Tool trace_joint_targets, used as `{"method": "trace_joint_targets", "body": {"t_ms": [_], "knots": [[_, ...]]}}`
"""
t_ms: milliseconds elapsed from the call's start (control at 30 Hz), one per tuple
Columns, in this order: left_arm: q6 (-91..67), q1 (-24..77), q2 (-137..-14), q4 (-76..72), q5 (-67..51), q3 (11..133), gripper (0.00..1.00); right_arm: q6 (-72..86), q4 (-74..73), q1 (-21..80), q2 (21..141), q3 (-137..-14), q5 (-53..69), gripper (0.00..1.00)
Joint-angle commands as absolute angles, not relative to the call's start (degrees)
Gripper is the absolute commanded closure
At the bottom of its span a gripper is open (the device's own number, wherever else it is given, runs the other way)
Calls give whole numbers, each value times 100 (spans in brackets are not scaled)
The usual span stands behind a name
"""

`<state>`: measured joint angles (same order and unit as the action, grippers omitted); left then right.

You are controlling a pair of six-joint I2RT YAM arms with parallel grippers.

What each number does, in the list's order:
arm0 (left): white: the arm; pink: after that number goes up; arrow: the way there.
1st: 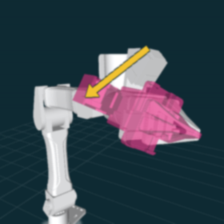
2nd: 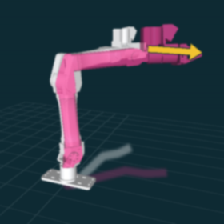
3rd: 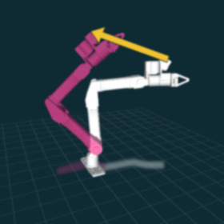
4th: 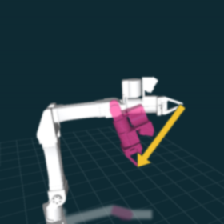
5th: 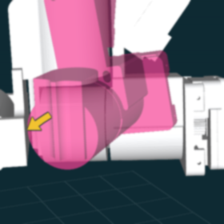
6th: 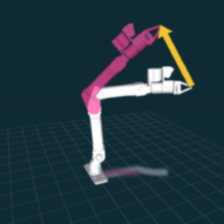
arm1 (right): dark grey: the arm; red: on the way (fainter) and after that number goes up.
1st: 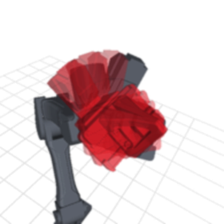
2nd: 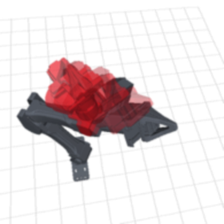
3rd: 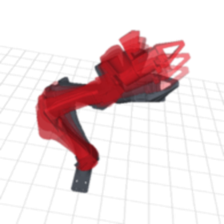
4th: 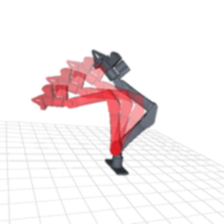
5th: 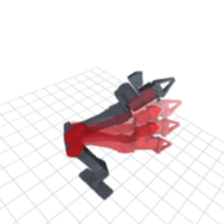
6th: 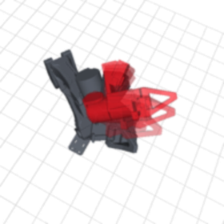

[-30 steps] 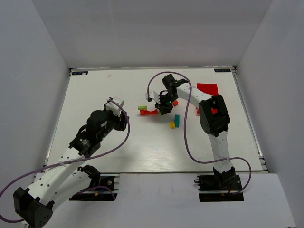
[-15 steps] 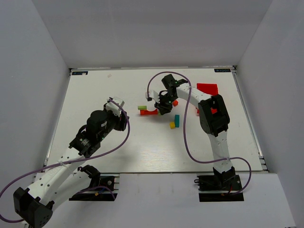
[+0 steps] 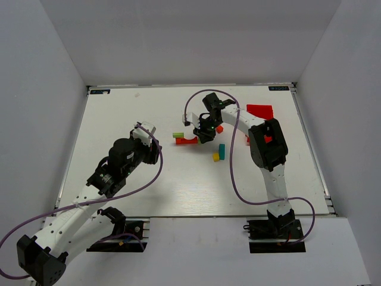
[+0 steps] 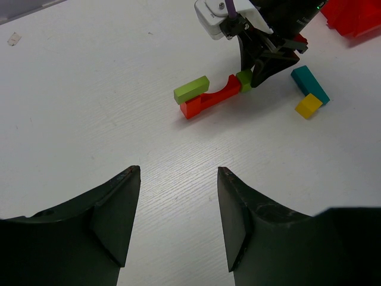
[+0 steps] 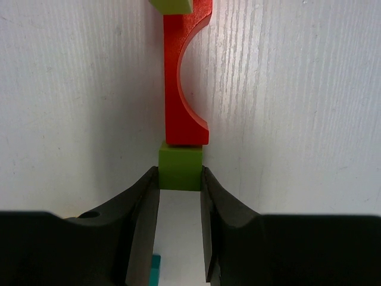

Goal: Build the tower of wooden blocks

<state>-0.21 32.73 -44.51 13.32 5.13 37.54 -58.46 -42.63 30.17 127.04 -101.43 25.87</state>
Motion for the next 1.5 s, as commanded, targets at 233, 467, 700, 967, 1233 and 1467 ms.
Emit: {"method": "trace_joint_targets", "body": {"t_ms": [233,467,700,967,1233,1467], "knots": [[9,3261,-4368,1292,483,3850,35,-5757,-4122,3032,12779,-10257,2593,98],[9,3261,-4368,1292,483,3850,35,-5757,-4122,3032,12788,-10248,2593,96],[9,3261,-4368,1292,483,3850,35,-5730,-4104,3032,12814,-10248,2610,93],[9,3261,-4368,1292,483,3850,35,-5739,-4104,3041,12841,-10248,2584,86],[9,3261,-4368,1292,536,3850,35,-5739,-4069,3050,12867,-10248,2566,69],[9,3261,-4368,1292,536,3850,35,-5748,-4034,3050,12841,-10178,2540,43]]}}
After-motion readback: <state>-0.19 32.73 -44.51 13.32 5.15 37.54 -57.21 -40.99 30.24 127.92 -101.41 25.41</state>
